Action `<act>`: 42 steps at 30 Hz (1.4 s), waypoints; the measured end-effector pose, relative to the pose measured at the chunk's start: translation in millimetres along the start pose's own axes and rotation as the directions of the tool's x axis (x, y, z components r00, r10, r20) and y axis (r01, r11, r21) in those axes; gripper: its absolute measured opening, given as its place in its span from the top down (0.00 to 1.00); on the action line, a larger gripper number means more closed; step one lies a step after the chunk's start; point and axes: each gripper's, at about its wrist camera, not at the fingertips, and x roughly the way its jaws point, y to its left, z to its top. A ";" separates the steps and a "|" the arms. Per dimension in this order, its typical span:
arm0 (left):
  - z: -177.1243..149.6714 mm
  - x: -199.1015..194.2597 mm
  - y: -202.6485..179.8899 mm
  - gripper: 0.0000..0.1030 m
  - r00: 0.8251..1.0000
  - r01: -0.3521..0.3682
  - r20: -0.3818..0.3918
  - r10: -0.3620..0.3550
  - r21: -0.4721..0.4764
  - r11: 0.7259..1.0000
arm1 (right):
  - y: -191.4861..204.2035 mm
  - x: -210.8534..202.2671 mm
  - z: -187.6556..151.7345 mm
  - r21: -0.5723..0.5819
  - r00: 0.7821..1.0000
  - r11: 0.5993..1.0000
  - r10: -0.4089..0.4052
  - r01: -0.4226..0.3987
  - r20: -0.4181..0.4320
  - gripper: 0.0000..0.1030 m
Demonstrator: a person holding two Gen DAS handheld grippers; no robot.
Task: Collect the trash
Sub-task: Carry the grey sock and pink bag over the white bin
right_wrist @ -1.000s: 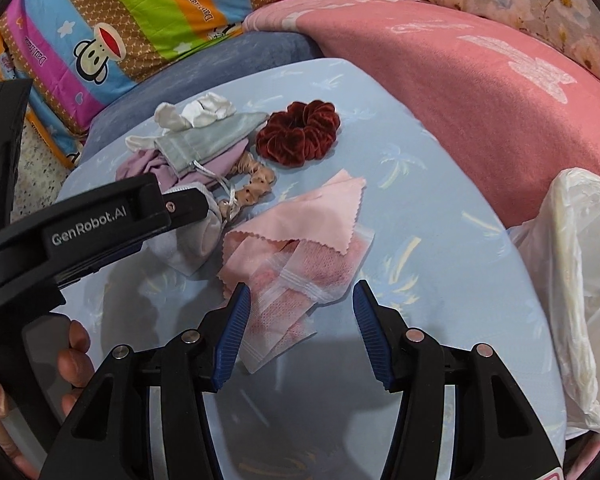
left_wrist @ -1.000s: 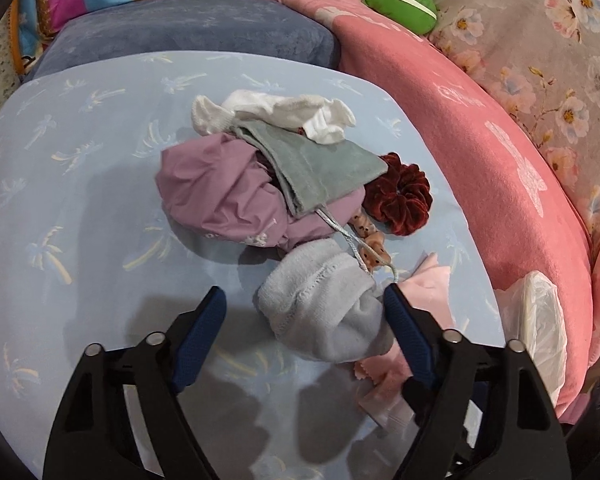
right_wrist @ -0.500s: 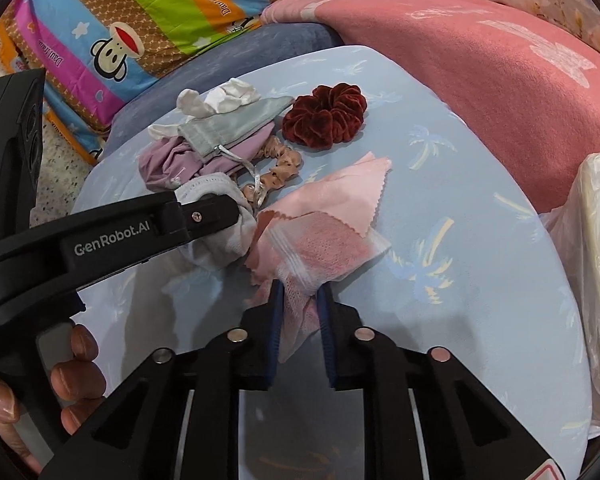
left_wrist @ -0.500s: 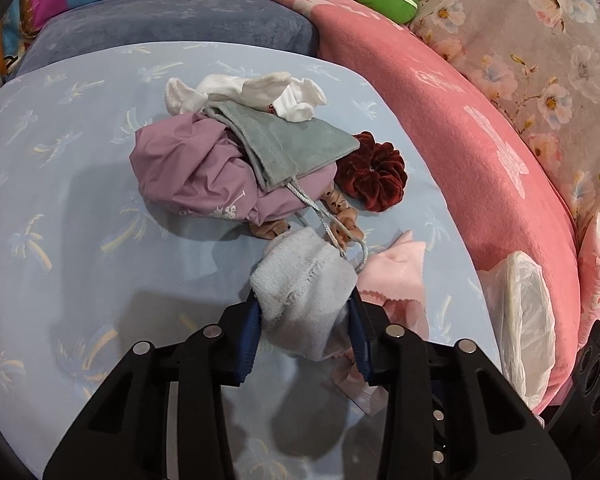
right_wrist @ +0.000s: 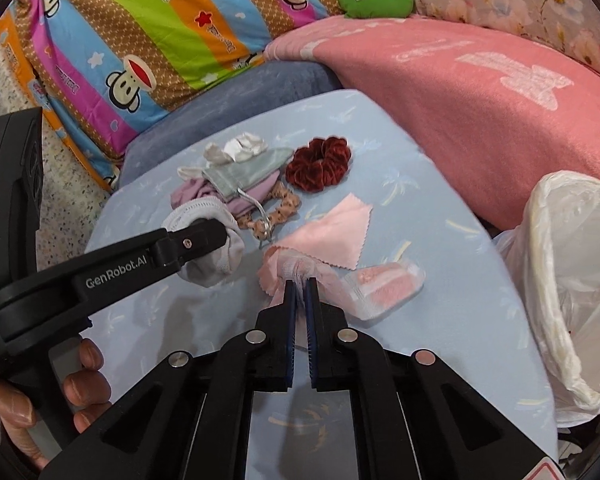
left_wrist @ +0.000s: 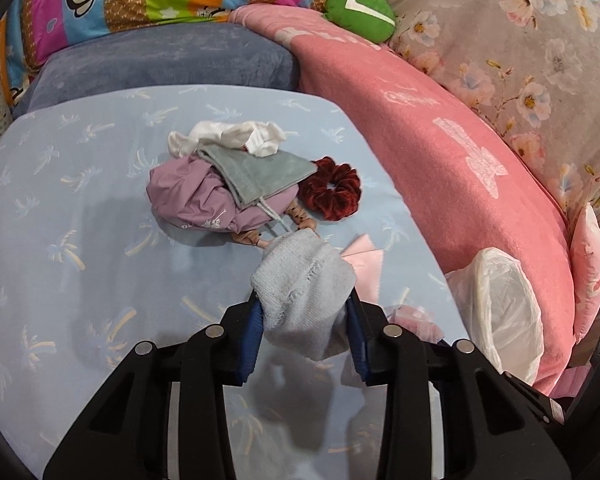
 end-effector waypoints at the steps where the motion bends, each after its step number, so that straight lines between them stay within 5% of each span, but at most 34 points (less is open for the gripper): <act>1: 0.4 -2.9 -4.2 0.66 1.000 0.001 0.007 -0.001 0.007 1.000 | -0.8 -3.4 0.9 0.001 1.000 1.000 0.001 -0.001 0.007 0.94; 20: -10.7 -36.8 -98.4 0.66 0.995 0.050 0.071 -0.065 0.195 0.980 | -58.6 -116.1 15.6 0.101 0.973 0.994 -0.059 0.037 0.222 0.94; 42: -39.7 -15.7 -219.6 0.65 0.989 0.136 -0.012 -0.145 0.434 0.890 | -171.0 -176.4 3.7 0.321 0.926 0.939 -0.226 0.124 0.302 0.94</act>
